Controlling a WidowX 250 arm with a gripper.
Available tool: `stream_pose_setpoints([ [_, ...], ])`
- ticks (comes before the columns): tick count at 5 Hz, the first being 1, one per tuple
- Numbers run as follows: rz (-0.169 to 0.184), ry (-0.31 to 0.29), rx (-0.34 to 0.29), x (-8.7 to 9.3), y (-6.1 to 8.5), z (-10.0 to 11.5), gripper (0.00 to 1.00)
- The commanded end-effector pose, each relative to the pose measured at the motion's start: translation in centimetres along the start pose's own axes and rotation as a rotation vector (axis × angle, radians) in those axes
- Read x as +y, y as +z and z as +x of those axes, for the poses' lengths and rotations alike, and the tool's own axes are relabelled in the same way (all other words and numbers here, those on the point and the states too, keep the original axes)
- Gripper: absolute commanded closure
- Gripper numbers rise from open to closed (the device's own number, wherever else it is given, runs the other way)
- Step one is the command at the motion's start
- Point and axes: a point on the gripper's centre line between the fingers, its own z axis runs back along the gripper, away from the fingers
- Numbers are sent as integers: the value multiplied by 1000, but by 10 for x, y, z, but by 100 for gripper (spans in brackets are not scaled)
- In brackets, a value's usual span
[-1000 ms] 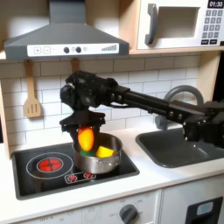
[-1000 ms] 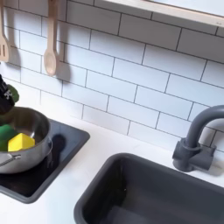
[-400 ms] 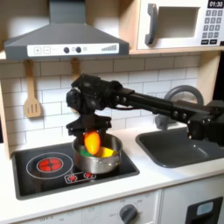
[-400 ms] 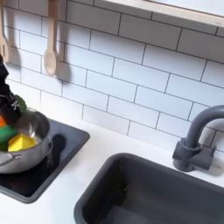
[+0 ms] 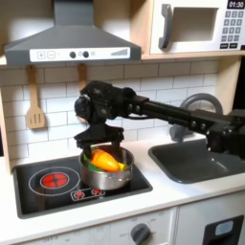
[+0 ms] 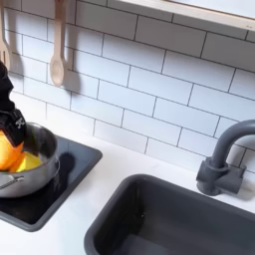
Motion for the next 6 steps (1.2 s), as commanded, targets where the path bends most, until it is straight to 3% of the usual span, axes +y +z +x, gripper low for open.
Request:
stream_pose_setpoints([
  [1, 26, 66, -40, 24, 23, -13, 0],
  [2, 49, 113, -52, 39, 33, -26, 0],
  [4, 83, 163, -65, 51, 45, -47, 0],
  [5, 93, 183, -50, 54, 42, -57, 10],
  [6, 85, 183, -33, 50, 33, -59, 100],
])
